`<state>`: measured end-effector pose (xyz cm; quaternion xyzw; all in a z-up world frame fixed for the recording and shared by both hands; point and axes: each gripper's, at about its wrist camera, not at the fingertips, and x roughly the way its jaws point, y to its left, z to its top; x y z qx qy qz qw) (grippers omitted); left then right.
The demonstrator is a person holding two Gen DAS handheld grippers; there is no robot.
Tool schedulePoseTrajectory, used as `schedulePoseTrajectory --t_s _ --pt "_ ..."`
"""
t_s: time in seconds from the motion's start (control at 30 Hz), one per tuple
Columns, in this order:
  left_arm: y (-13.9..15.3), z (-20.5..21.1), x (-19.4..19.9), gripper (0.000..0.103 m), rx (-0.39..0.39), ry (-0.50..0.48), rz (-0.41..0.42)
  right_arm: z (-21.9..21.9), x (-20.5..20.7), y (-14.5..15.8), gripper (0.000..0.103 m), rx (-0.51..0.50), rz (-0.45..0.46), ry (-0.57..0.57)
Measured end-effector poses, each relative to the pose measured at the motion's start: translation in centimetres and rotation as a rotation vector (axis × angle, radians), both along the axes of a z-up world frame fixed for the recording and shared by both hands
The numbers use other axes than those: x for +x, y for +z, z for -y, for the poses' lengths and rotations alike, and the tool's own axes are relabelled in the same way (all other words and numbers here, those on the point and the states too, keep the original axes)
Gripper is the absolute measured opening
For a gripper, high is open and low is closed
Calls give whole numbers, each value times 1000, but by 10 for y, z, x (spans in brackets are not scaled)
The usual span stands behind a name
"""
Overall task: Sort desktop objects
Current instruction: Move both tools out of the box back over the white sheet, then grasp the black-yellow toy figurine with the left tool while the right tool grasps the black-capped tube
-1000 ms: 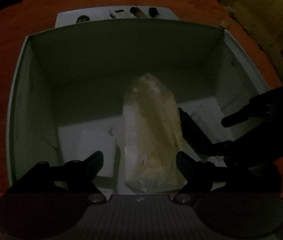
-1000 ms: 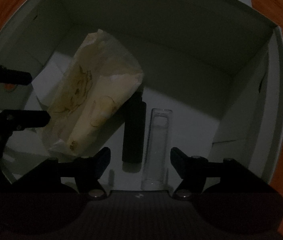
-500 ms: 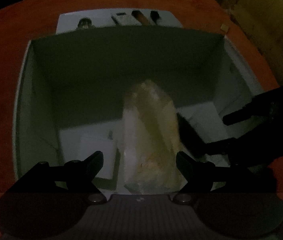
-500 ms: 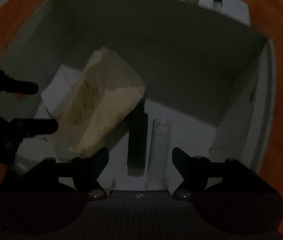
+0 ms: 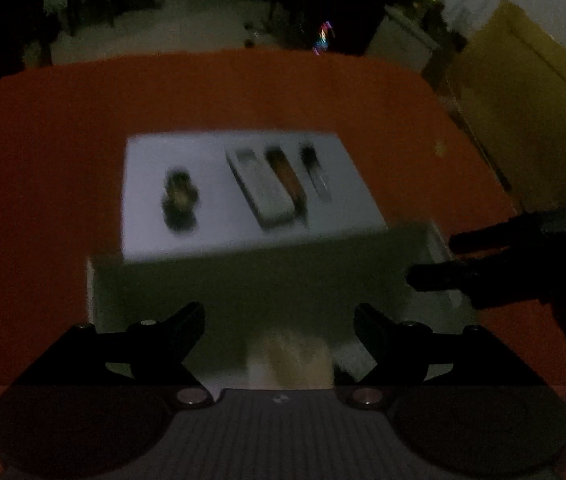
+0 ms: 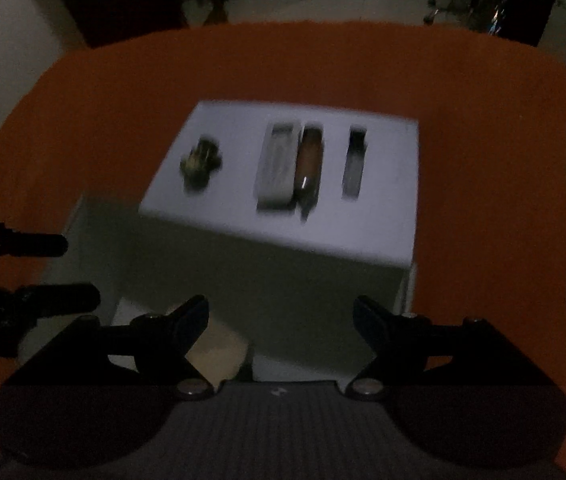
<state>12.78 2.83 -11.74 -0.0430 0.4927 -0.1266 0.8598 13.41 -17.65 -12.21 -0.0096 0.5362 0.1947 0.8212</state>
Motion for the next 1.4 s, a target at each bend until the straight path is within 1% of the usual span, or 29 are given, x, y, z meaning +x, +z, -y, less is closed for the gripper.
schedulePoseTrajectory --t_s 0.07,0.13,0.17,0.23,0.3,0.37,0.43,0.53,0.6,0.73,0.83,0.93,1.0,1.07,1.1,1.13,1.2,1.4 --pt "6 -2 12 80 23 33 54 2 13 4 81 3 28 -22" --pt "7 -3 25 80 40 62 82 4 26 6 73 3 53 -32" --pt "4 -4 33 80 45 71 85 3 32 4 65 -1 60 -34" --pt "-4 -5 48 80 56 88 83 2 44 0 61 -10 74 -37" --pt "-14 -5 62 80 69 97 72 3 59 -7 57 2 65 -60" --pt "-25 -4 78 80 88 89 68 3 74 -15 56 12 55 -74" --pt "-35 -4 94 80 107 81 62 3 90 -26 56 -2 56 -93" --pt "-53 -10 119 80 143 67 30 6 116 -43 56 -2 25 -137" --pt "-66 -14 135 80 164 56 1 7 130 -52 56 5 7 -156" --pt "-90 -26 159 80 176 89 -89 10 152 -70 56 -17 -16 -189" --pt "-101 -34 167 80 169 110 -122 10 164 -83 56 -48 -24 -199" --pt "-108 -39 170 80 170 113 -129 7 172 -95 56 -83 -26 -207" --pt "-111 -39 169 80 184 110 -124 6 175 -102 50 -90 -26 -212" --pt "-113 -35 167 77 216 105 -94 5 178 -107 47 -89 -24 -224" --pt "-114 -34 165 75 219 98 -84 5 178 -109 42 -90 -14 -225" --pt "-114 -33 165 75 206 86 -82 4 178 -111 40 -97 -9 -218" --pt "-114 -30 164 75 187 67 -79 3 178 -113 40 -107 -7 -195" --pt "-121 -19 168 75 227 81 -105 -2 182 -118 40 -102 -26 -203"
